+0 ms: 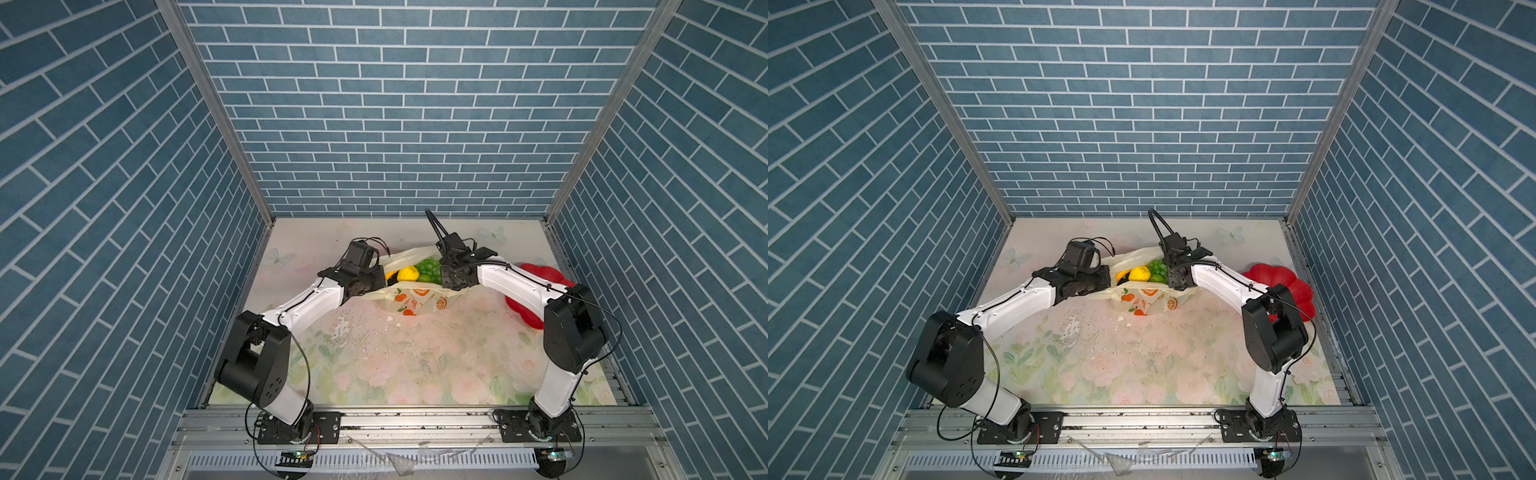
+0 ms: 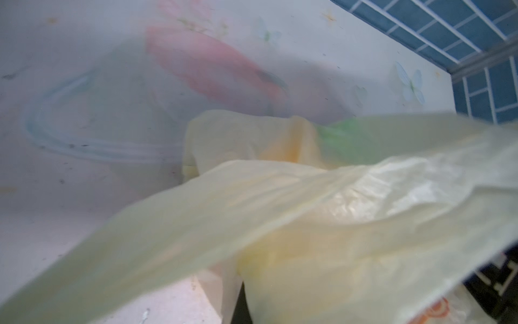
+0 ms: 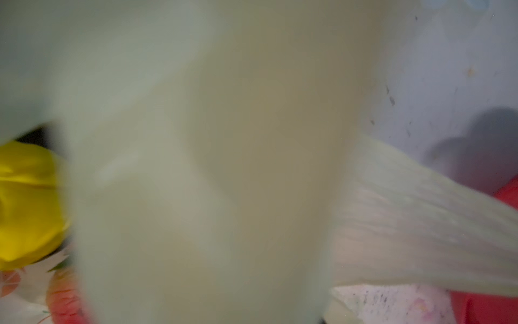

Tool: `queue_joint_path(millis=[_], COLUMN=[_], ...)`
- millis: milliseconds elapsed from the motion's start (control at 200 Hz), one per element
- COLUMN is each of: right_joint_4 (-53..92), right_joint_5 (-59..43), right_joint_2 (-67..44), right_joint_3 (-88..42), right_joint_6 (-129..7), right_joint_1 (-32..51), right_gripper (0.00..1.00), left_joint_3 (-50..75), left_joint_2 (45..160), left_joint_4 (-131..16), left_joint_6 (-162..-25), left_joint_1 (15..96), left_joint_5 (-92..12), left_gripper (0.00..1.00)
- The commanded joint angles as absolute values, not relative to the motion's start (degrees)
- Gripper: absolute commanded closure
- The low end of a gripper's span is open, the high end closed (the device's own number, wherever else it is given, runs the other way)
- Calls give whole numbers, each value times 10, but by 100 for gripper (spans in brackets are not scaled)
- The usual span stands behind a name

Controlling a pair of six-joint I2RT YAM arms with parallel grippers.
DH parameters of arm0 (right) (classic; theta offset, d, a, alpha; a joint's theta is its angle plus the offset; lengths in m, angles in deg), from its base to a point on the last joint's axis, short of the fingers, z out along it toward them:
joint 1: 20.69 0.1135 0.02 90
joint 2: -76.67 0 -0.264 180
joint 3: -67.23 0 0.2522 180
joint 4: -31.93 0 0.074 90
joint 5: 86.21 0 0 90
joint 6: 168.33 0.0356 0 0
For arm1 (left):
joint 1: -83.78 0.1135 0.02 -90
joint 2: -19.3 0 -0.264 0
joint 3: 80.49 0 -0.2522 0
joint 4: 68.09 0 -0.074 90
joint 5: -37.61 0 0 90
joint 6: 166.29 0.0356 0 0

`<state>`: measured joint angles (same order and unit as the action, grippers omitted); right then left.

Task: Take fruits out of the plastic bag
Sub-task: Spread open the plastic bag at the top-center of the table.

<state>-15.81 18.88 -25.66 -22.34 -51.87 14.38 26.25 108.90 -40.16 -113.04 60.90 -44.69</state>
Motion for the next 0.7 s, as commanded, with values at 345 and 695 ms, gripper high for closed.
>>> queue_joint_path(millis=[345, 695], right_joint_4=[134, 207], right_joint_5=[12, -9], right_joint_2=[-88, -78], right_joint_3=[-25, -15], right_joint_6=[-449, -426], right_joint_1=[63, 64], right_gripper=[100, 100], left_joint_3=[196, 124], left_joint_2=[1125, 1109], left_joint_4=[-410, -251], left_joint_6=[-1148, -1114], left_joint_1=[642, 589], left_joint_5=[-399, -510], left_gripper=[94, 36])
